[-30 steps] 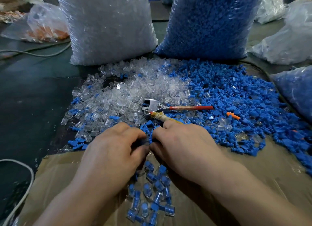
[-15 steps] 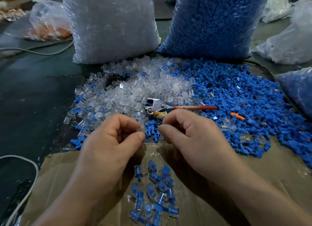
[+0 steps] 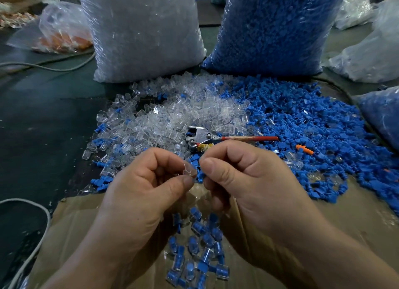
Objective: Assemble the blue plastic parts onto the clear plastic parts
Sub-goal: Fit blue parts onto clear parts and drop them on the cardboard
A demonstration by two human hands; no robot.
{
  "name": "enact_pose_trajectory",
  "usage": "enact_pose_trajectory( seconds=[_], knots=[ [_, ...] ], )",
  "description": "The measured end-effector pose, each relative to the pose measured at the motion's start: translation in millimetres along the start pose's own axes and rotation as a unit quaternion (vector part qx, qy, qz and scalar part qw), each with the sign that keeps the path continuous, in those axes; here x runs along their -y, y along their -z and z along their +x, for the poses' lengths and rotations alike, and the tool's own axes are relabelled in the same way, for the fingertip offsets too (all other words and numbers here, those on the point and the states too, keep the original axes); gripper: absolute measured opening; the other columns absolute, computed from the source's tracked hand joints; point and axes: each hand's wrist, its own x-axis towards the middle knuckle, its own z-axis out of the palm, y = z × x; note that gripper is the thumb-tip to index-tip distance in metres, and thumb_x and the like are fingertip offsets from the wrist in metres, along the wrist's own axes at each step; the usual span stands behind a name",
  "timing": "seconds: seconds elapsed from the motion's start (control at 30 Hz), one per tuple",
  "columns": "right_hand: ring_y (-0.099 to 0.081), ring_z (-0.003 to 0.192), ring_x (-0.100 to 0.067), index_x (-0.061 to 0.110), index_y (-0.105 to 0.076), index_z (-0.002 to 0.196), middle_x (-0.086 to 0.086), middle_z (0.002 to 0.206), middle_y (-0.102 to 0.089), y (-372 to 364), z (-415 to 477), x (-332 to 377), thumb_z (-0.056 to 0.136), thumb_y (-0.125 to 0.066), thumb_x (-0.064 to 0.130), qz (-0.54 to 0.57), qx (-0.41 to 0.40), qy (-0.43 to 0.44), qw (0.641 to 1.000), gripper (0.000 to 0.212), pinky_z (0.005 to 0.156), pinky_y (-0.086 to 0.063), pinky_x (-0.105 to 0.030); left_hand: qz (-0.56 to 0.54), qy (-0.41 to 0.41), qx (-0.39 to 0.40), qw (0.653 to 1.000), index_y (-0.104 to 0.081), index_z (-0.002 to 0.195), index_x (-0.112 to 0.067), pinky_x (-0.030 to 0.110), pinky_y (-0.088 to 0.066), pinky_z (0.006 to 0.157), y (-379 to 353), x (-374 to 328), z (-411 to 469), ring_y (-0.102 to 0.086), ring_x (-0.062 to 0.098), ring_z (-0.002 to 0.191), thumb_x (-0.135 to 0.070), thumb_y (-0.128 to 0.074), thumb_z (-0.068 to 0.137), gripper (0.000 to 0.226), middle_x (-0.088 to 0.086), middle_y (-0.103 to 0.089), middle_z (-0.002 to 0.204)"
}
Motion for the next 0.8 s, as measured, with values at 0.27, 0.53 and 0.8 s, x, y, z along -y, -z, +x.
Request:
enact_pose_trajectory(
  seconds=[0.27,0.53,0.8],
  knots=[
    [-0.069,0.064,-0.011,0.036,-0.064,0.099,0.004,0.074,-0.07,-3,-3,-8,0.092,-0.06,0.031,-0.151,-0.019,0.054,0.987,0.009,0.063,-0.059,-0.039,0.043,-0.035,-0.003,0.998,-0.074,0.083,-0.029,0.042,-0.062,0.06,-3,-9,-5,-0.071,0.039,0.074,-0.042,-0.078,0.051,0.035,0.012,-0.073,0.079],
    [-0.063,0.076,-0.005,0.033,-0.062,0.096,0.015,0.082,-0.064,-3,-4,-5,0.094,-0.054,0.042,-0.289,-0.018,0.117,0.95,0.012,0.064,-0.053,-0.031,0.193,-0.115,-0.01,0.974,-0.068,0.087,-0.04,0.042,-0.061,0.06,-3,-3,-7,-0.067,0.017,0.071,-0.057,-0.077,0.073,0.024,-0.005,-0.07,0.086],
    [-0.063,0.088,-0.02,0.014,-0.066,0.115,0.0,0.103,-0.066,-10,-4,-2,0.094,-0.05,0.021,-0.455,-0.025,0.215,0.864,0.027,0.067,-0.054,-0.041,0.165,-0.066,0.011,0.984,-0.07,0.095,-0.042,0.039,-0.061,0.063,2,2,-5,-0.07,0.019,0.07,-0.037,-0.078,0.067,0.03,-0.003,-0.073,0.081]
  ],
)
